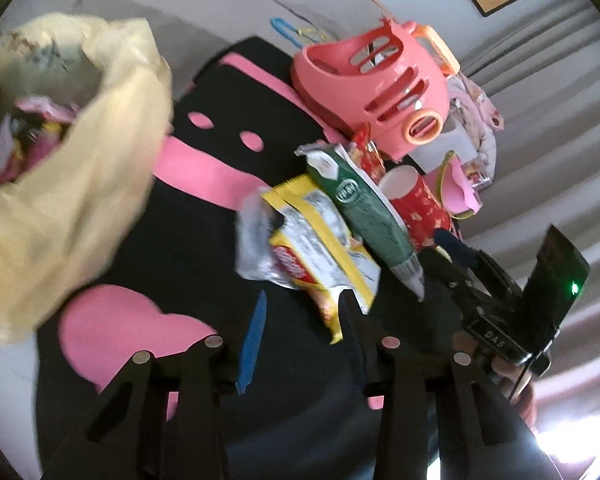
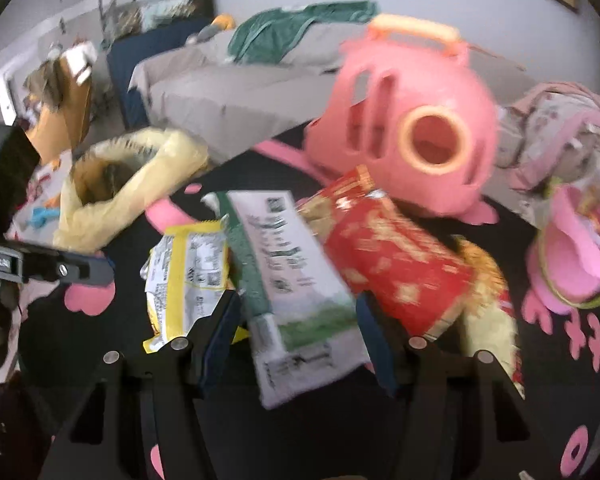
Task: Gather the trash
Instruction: 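Close the left gripper on the yellow snack bar while the right gripper grasps the milk carton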
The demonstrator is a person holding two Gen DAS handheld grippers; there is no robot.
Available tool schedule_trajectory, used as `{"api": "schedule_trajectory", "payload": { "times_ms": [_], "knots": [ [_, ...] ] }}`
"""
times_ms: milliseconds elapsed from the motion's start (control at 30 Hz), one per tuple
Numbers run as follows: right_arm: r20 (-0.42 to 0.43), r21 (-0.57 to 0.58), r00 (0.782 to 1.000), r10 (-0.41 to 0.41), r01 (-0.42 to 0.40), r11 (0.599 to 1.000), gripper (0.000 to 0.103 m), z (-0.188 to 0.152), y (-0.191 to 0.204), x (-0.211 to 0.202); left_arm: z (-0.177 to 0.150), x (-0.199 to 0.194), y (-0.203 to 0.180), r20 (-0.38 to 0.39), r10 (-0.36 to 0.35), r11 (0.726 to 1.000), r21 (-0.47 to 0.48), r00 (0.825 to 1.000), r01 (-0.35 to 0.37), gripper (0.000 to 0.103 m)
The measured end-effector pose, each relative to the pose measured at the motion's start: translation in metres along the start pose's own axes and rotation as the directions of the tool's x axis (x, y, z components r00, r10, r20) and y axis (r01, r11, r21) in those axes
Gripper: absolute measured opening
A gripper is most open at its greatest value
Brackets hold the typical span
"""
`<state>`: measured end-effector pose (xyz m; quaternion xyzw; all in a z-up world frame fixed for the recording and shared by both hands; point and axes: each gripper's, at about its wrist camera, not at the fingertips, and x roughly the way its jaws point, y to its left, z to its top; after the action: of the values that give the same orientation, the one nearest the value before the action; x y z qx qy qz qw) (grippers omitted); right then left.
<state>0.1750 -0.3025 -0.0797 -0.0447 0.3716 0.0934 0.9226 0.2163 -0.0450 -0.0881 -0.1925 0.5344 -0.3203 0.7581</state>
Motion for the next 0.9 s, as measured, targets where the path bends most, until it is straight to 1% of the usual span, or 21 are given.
{"api": "schedule_trajectory", "payload": {
  "times_ms": [67, 133, 233, 333, 433, 467, 500, 533, 567, 600, 633, 733, 767, 833, 900],
  "knots": [
    [0.034, 0.022, 0.999, -0.025, 0.025, 0.999, 0.057, -0.004, -0.01, -0.012, 0.002, 0.009, -0.006, -0.016, -0.004, 1.0, -0.028, 1.0, 0.003, 0.042],
    [0.061, 0.047, 0.996, -0.058, 0.055, 0.997, 0.057, -0.011, -0.022, -0.022, 0.005, 0.02, -0.008, -0.027, 0.0, 0.997, -0.076, 1.0, -0.002, 0.044],
    [0.065, 0.087, 0.994, -0.086, 0.08, 0.993, 0.057, -0.02, -0.035, -0.027, 0.009, 0.037, -0.008, -0.047, -0.001, 0.989, -0.144, 0.999, -0.006, 0.044],
    [0.059, 0.119, 0.994, -0.095, 0.088, 0.989, 0.057, -0.033, -0.046, -0.029, 0.014, 0.044, -0.014, -0.02, 0.024, 0.984, -0.177, 1.0, -0.027, 0.045],
    [0.052, 0.127, 0.994, -0.096, 0.089, 0.988, 0.057, -0.043, -0.051, -0.028, 0.019, 0.048, -0.014, 0.002, 0.038, 0.975, -0.217, 0.999, -0.036, 0.044],
    [0.051, 0.127, 0.994, -0.095, 0.088, 0.988, 0.057, -0.046, -0.051, -0.027, 0.02, 0.049, -0.013, 0.006, 0.041, 0.973, -0.226, 0.999, -0.039, 0.044],
    [0.051, 0.127, 0.994, -0.093, 0.086, 0.988, 0.057, -0.047, -0.051, -0.027, 0.021, 0.049, -0.013, 0.007, 0.05, 0.971, -0.234, 0.999, -0.047, 0.04],
    [0.054, 0.127, 0.994, -0.09, 0.083, 0.988, 0.057, -0.048, -0.05, -0.027, 0.022, 0.049, -0.013, 0.005, 0.067, 0.971, -0.231, 0.998, -0.064, 0.034],
    [0.062, 0.124, 0.995, -0.083, 0.075, 0.989, 0.057, -0.048, -0.049, -0.028, 0.022, 0.048, -0.014, 0.009, 0.074, 0.974, -0.214, 0.997, -0.07, 0.03],
    [0.068, 0.118, 0.995, -0.072, 0.064, 0.991, 0.057, -0.047, -0.047, -0.029, 0.022, 0.048, -0.016, 0.011, 0.077, 0.977, -0.198, 0.997, -0.074, 0.021],
    [0.073, 0.103, 0.996, -0.051, 0.044, 0.994, 0.057, -0.044, -0.044, -0.028, 0.022, 0.047, -0.018, 0.011, 0.088, 0.983, -0.165, 0.996, -0.085, 0.018],
    [0.078, 0.061, 0.997, -0.002, -0.003, 0.998, 0.057, -0.035, -0.034, -0.026, 0.018, 0.035, -0.023, 0.02, 0.101, 0.993, -0.069, 0.995, -0.099, 0.015],
    [0.068, 0.041, 0.997, 0.034, -0.037, 0.998, 0.057, -0.03, -0.028, -0.023, 0.016, 0.029, -0.024, 0.022, 0.109, 0.994, -0.025, 0.994, -0.109, 0.015],
    [0.046, 0.001, 0.994, 0.103, -0.103, 0.995, 0.057, -0.021, -0.016, -0.015, 0.012, 0.018, -0.025, 0.018, 0.133, 0.99, 0.041, 0.991, -0.134, 0.015],
    [0.029, -0.047, 0.991, 0.127, -0.126, 0.991, 0.057, -0.012, -0.002, -0.006, 0.006, 0.008, -0.023, -0.003, 0.155, 0.983, 0.1, 0.988, -0.154, 0.015]
  ]
}}
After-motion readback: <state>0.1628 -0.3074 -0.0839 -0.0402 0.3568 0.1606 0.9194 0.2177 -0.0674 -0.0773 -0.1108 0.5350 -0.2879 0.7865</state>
